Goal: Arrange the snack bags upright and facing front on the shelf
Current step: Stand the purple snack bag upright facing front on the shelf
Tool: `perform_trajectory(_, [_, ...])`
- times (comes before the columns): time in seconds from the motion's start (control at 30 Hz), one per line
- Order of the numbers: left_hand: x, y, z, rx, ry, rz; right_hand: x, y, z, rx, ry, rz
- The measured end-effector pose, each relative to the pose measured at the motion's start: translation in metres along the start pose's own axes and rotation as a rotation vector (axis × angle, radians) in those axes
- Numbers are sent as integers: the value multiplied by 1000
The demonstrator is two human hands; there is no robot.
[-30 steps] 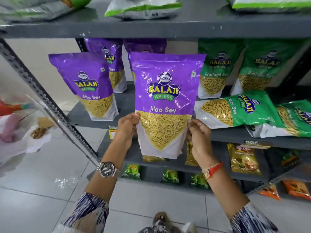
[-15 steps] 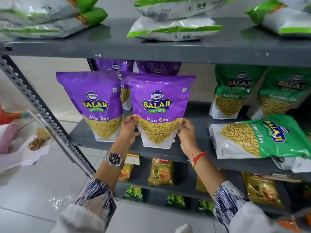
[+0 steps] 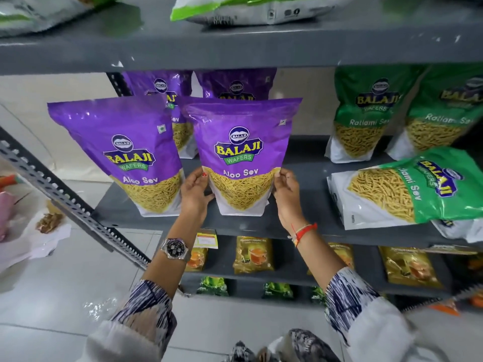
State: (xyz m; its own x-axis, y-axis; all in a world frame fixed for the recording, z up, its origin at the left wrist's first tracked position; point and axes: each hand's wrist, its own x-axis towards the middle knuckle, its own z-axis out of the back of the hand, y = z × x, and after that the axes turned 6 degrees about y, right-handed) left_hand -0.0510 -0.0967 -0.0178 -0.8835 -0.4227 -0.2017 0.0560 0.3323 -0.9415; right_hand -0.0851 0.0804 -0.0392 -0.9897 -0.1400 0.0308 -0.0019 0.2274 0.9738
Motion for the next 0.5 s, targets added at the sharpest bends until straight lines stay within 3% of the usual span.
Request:
perform_trajectory(0.1, [-16,21,0,-13,-198,-125,-17,2,5,-85,-49,66])
perform_trajectory(0.17, [-28,43,-6,2,-341,-162,-32,5,16,-178,-176,150])
perform_trajectory(0.23, [-49,61,-24,11,-370,-106,-50,14,34,-88,-366,187])
perform_trajectory(0.4, [-82,99,-107,-35,-160,95,-80,21,109,144,-847,104])
perform_trajectory(0.5, [-79,93,-166,155,46,-73,-74,23,153,181,-922,-99])
